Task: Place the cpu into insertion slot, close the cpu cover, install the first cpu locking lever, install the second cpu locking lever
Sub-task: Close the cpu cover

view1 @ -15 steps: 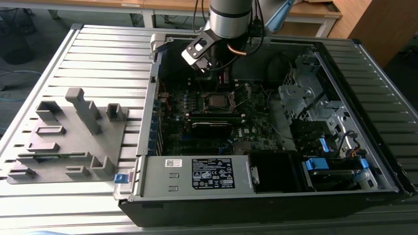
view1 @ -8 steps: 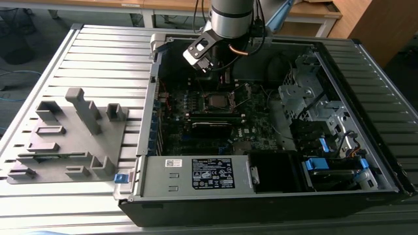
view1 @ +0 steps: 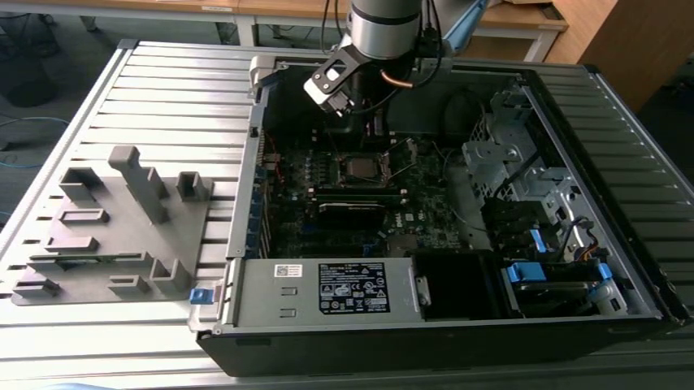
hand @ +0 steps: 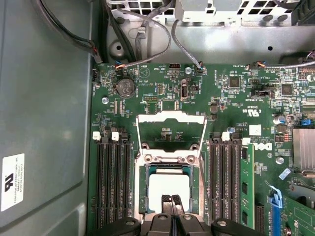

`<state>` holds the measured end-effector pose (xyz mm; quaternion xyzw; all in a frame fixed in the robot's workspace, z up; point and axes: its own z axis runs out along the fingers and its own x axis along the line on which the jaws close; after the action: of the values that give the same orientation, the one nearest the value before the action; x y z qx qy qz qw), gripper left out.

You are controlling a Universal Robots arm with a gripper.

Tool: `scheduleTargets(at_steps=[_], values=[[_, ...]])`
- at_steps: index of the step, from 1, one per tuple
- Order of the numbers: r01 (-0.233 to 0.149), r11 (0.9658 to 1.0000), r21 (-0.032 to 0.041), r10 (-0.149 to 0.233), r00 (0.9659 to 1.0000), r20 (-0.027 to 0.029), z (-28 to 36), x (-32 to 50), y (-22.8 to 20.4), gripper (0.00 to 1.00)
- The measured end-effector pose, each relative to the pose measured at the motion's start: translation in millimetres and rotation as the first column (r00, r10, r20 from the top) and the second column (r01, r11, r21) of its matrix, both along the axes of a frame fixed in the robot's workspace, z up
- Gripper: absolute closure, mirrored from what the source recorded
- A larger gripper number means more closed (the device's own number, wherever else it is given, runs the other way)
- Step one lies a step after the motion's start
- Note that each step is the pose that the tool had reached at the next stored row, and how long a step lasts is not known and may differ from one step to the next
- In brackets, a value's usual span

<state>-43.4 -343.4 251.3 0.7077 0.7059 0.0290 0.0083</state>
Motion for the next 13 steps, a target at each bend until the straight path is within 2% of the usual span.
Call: scheduleTargets(at_steps=[3, 13], values=[[0.0, 1.0, 0.0001, 0.0, 1.0, 0.0001, 1.9, 0.0, 0.0, 0.89], [0.0, 1.0, 0.0, 0.0, 1.0, 0.0, 2.2, 0.4, 0.0, 0.89]])
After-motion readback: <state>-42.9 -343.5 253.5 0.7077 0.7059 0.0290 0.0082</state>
